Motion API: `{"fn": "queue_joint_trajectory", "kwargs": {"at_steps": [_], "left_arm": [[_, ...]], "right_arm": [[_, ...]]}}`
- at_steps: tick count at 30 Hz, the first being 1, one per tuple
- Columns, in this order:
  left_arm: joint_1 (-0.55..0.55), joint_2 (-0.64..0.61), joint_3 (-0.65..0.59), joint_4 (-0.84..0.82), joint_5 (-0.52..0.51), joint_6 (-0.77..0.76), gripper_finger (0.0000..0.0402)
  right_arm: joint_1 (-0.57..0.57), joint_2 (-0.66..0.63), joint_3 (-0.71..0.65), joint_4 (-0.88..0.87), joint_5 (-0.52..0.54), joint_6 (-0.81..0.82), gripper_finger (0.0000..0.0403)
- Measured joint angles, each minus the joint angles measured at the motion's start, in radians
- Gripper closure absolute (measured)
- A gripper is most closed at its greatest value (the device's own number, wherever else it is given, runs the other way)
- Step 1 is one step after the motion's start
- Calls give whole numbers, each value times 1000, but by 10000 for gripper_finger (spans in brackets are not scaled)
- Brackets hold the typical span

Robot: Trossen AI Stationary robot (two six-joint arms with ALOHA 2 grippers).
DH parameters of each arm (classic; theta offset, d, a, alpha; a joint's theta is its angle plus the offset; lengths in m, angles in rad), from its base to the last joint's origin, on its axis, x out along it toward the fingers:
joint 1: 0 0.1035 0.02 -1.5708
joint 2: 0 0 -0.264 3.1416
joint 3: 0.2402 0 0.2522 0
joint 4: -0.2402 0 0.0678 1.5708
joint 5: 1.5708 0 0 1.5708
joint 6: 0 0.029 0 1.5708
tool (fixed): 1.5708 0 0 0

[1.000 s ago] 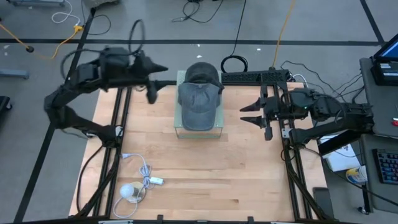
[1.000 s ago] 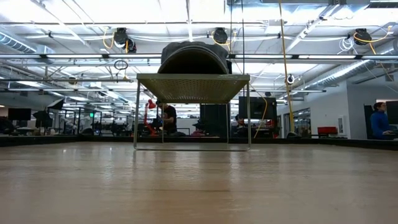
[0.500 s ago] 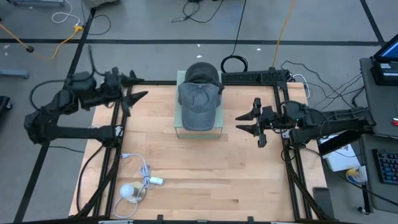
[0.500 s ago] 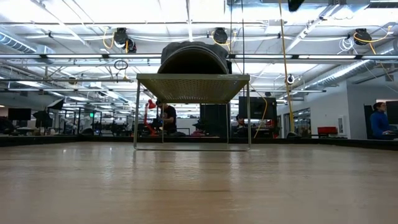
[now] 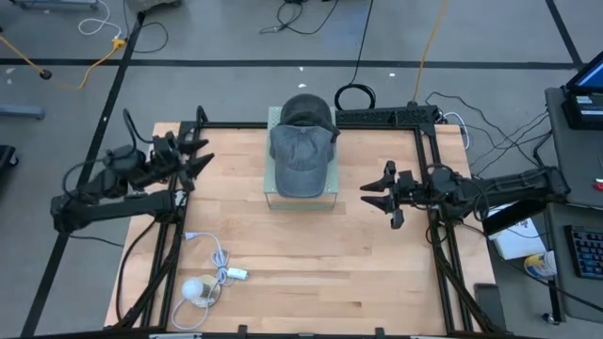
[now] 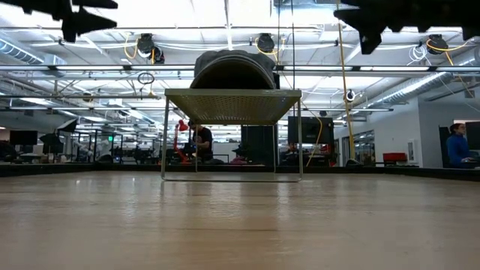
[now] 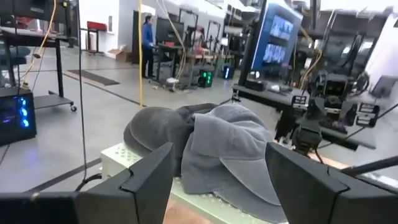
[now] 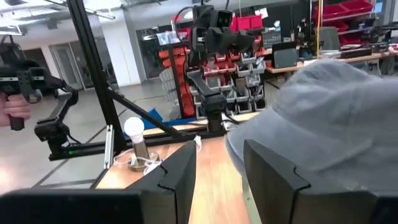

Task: Pick & Place hat
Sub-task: Return to Home Position

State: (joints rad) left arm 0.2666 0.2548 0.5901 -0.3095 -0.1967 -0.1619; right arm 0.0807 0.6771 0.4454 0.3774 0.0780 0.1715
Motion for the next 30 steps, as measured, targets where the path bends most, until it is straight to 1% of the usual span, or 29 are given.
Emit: {"fn": "queue_joint_trajectory", "kwargs": {"at_steps": [6,10,14,23,30], "left_arm": [[0,-138,-186,143,14,-44,144],[0,-202,-253,149,22,-53,144],[0,-244,-295,150,22,-53,144],[0,-250,-346,158,13,-50,144],[0,-250,-411,269,13,-43,144]], "right_arm": [[0,-85,-115,52,0,46,273],[0,-147,-190,78,-2,56,273],[0,-210,-256,89,1,57,273],[0,-315,-348,89,4,56,273],[0,-375,-381,92,1,49,273]]}}
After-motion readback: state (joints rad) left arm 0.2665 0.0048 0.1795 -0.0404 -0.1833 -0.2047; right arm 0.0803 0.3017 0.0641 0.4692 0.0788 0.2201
